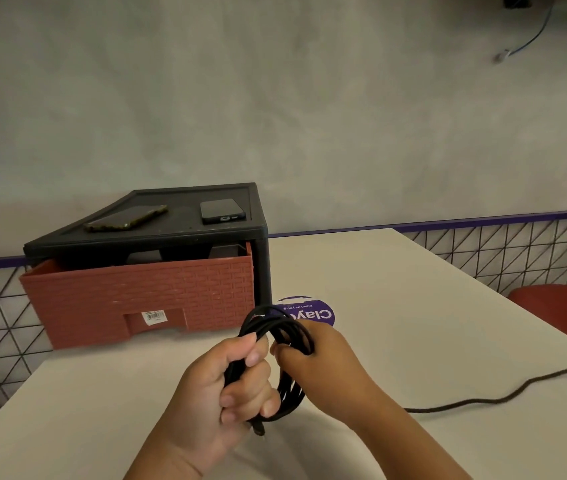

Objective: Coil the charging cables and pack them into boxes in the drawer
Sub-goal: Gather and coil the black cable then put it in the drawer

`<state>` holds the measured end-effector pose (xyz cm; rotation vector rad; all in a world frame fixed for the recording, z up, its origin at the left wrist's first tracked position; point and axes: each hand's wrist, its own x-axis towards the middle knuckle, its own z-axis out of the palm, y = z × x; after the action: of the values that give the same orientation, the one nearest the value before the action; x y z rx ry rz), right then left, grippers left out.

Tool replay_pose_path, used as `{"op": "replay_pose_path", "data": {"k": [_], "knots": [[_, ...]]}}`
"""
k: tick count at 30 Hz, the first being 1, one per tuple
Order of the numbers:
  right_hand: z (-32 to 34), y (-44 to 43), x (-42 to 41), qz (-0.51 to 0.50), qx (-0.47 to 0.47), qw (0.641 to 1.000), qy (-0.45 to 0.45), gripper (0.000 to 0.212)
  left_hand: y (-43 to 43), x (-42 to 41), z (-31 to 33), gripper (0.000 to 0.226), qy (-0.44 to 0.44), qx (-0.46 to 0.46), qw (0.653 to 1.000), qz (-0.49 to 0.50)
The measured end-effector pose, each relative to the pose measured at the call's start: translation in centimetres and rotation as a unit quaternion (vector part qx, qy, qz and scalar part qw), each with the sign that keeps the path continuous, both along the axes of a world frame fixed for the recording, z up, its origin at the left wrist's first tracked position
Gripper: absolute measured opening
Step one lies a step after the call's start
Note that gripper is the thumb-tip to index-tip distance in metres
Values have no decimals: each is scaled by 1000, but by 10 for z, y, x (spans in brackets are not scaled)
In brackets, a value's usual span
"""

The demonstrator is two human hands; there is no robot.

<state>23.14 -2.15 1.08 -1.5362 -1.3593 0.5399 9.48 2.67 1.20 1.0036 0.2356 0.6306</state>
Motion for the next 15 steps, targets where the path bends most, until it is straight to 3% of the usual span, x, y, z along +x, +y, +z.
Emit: {"op": "replay_pose_path", "data": {"k": [9,12,15], "knots": [[0,10,3,-106,-20,994,-1,38,-1,5,-6,35,5,112,993,-35],[-1,12,6,-104,-18,994,8,40,-4,3,-5,29,16,186,980,-68],[-3,14,5,-71,-2,996,49,44,-3,3,-6,32,8,190,978,-83]]}}
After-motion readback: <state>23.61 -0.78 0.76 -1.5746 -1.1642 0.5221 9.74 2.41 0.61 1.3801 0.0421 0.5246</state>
